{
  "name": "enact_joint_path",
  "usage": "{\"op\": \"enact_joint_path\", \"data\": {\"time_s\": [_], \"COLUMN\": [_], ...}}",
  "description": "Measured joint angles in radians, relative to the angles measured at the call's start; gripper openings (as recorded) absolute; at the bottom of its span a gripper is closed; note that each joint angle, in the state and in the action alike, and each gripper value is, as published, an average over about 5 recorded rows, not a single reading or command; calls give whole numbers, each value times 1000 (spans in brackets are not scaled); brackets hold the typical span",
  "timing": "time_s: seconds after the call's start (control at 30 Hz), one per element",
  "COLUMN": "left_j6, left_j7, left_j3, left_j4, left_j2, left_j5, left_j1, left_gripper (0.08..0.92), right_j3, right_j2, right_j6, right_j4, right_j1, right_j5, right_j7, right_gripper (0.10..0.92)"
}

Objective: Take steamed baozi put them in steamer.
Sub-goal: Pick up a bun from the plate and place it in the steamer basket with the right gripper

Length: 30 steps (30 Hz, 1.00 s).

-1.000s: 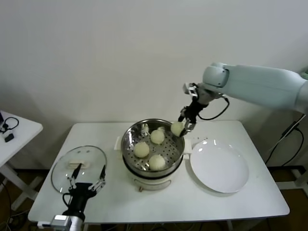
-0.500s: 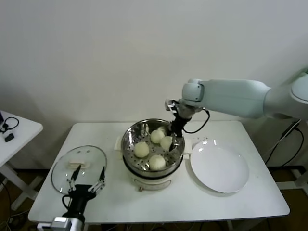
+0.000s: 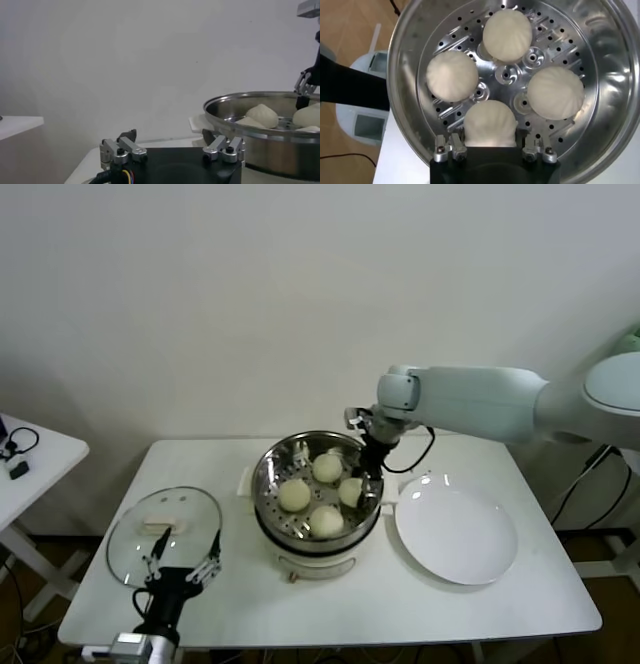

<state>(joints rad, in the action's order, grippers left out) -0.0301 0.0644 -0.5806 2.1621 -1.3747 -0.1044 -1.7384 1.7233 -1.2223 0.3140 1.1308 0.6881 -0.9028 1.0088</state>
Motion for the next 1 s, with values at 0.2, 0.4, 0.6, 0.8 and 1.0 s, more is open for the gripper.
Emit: {"op": "enact_joint_path", "data": {"time_s": [0.2,0.4,0.6,0.8,1.0], "left_j6": [-1,-1,0,0,-1], "left_j7": [0,1,1,2,2], "left_j3": [3,4,1,3,7], "left_j4": [-1,-1,2,6,8], "left_j2": [0,-1,-1,-1,-1], "left_j5": [1,2,2,6,12], "left_j1": [1,0,-5,-6,-4], "left_gripper": [823,823,823,823,823], "right_j3": [1,-4,-14,-27,-45], "right_j2": [0,0,-1,5,23], "right_j6": [0,-4,-11,-19,-28], "right_j4": [-4,-6,-6,0,13], "right_j1": [-8,-17,-20,-12,11], "right_j5": [9,11,7,-8,-28], "right_j7": [-7,-19,-26,-23,-12], "right_gripper": [653,706,815,823,823]}}
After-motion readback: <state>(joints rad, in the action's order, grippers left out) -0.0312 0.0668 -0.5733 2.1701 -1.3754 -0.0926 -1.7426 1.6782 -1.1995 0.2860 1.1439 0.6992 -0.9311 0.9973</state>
